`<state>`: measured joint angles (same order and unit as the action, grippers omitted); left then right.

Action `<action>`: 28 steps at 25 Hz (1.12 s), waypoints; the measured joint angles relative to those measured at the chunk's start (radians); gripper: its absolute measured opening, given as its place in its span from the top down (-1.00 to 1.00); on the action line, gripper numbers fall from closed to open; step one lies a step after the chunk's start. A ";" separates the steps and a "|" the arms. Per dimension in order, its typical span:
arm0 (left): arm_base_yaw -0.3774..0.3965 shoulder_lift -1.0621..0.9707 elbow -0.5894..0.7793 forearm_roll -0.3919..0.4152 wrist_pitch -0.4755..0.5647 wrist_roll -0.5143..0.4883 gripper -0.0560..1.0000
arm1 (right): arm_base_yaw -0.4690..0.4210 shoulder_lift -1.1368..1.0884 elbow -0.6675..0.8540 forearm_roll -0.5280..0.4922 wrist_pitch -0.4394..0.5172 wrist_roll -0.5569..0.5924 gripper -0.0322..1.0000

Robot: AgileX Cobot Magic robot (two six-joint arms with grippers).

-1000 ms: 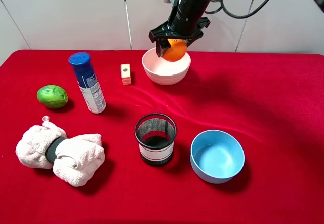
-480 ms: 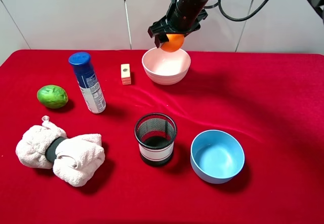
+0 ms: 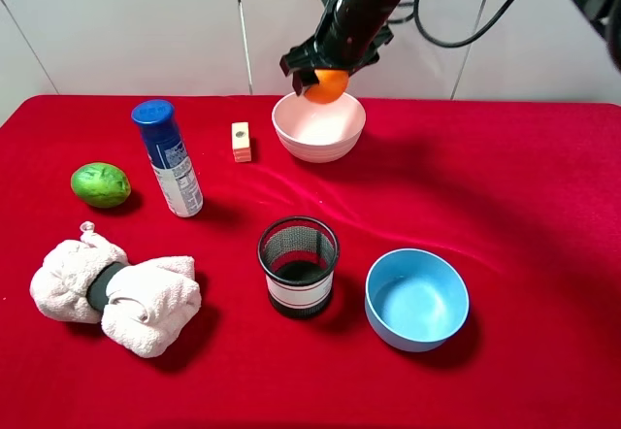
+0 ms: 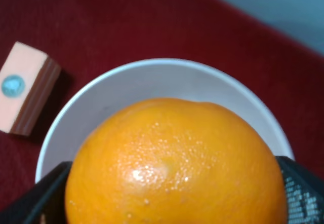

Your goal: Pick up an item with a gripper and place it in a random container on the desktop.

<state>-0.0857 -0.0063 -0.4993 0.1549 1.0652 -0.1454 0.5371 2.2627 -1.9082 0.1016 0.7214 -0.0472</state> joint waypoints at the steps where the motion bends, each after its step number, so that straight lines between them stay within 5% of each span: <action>1: 0.000 0.000 0.000 0.000 0.000 0.000 -0.99 | 0.000 0.008 0.000 0.004 0.000 0.000 -0.13; 11: 0.000 0.000 0.000 0.000 0.000 0.000 -0.99 | 0.000 0.035 0.000 0.006 -0.007 0.000 -0.13; 18: 0.000 0.000 0.000 0.000 0.000 0.000 -0.99 | 0.000 0.035 0.000 -0.004 -0.025 0.000 -0.38; 28: 0.000 0.000 0.000 0.000 0.000 0.000 -0.99 | 0.000 0.035 0.000 -0.004 -0.004 0.000 -0.41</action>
<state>-0.0857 -0.0063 -0.4993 0.1549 1.0652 -0.1454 0.5371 2.2977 -1.9082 0.0977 0.7170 -0.0472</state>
